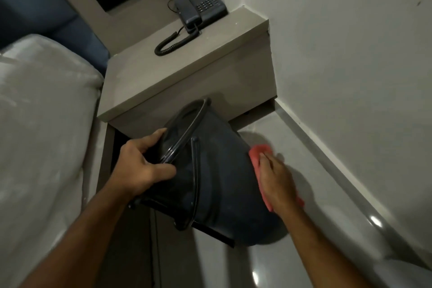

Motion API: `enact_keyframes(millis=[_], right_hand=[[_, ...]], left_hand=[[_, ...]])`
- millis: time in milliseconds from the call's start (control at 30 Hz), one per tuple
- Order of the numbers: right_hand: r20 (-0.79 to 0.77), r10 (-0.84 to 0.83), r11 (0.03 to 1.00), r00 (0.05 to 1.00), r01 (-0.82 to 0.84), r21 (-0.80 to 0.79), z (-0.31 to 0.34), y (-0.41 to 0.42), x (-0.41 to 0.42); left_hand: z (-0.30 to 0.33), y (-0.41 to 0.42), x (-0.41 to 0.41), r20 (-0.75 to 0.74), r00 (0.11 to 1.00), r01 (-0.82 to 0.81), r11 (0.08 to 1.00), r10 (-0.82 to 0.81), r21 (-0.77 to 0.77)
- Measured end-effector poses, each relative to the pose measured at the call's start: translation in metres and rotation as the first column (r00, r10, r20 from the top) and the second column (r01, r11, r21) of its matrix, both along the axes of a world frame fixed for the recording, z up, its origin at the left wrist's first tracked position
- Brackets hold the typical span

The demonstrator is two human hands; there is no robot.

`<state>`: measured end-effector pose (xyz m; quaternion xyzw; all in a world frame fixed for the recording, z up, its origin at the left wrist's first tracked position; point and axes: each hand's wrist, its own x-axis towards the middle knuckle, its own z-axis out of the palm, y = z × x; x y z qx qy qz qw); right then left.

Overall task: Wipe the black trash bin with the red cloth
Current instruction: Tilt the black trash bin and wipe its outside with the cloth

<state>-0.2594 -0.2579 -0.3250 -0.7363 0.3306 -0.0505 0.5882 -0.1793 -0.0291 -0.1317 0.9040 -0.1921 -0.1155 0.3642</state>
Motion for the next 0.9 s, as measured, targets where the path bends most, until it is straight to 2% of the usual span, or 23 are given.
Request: enact_keyframes(millis=[33, 100, 167, 233, 333, 400, 500, 533, 567, 667, 767, 833, 900], right_hand=[[0.05, 0.024, 1.0, 0.998, -0.024, -0.004, 0.016, 0.004, 0.012], [0.243, 0.042, 0.998, 0.969, -0.027, -0.063, 0.055, 0.016, 0.035], [0.424, 0.037, 0.978, 0.905, 0.055, -0.202, 0.087, 0.035, 0.044], [0.491, 0.059, 0.926, 0.869, 0.136, -0.352, 0.097, 0.055, 0.033], [0.496, 0.182, 0.807, 0.849, 0.159, -0.569, 0.071, 0.081, 0.001], [0.452, 0.339, 0.663, 0.825, 0.132, -0.737, 0.038, 0.098, -0.023], [0.277, 0.618, 0.356, 0.735, 0.052, -0.933, -0.025, 0.111, -0.062], [0.245, 0.631, 0.327, 0.736, 0.034, -0.944, -0.045, 0.11, -0.074], [0.274, 0.588, 0.374, 0.761, 0.045, -0.926, -0.061, 0.106, -0.083], [0.385, 0.329, 0.636, 0.862, 0.1, -0.766, -0.077, 0.085, -0.091], [0.315, 0.175, 0.803, 0.933, 0.051, -0.594, -0.059, 0.055, -0.072], [0.277, 0.064, 0.949, 0.959, 0.027, -0.315, -0.041, 0.037, -0.051], [0.254, -0.076, 0.997, 0.964, 0.076, 0.009, -0.019, 0.02, -0.032]], left_hand=[[0.0, -0.004, -0.002, 0.024, 1.0, 0.013, 1.0, -0.013, 0.008], [0.0, -0.012, -0.007, 0.065, 0.996, 0.055, 0.998, -0.058, 0.044], [-0.002, -0.013, -0.007, 0.069, 0.995, 0.069, 0.996, -0.073, 0.055], [-0.002, -0.01, -0.007, 0.088, 0.993, 0.067, 0.994, -0.075, 0.082], [0.002, -0.01, -0.006, 0.13, 0.989, 0.055, 0.992, -0.07, 0.114], [0.002, -0.013, -0.003, 0.133, 0.989, 0.049, 0.993, -0.063, 0.107], [0.002, -0.019, -0.002, 0.13, 0.989, 0.058, 0.989, -0.076, 0.136], [0.003, -0.019, -0.004, 0.134, 0.987, 0.066, 0.986, -0.087, 0.151], [0.003, -0.019, -0.005, 0.13, 0.986, 0.081, 0.984, -0.102, 0.159], [0.003, -0.017, -0.008, 0.12, 0.988, 0.075, 0.987, -0.092, 0.139], [0.005, -0.017, -0.011, 0.126, 0.989, 0.067, 0.99, -0.083, 0.123], [0.008, -0.02, -0.014, 0.126, 0.984, 0.106, 0.985, -0.123, 0.138], [0.008, -0.026, -0.016, 0.139, 0.975, 0.154, 0.977, -0.175, 0.149]])
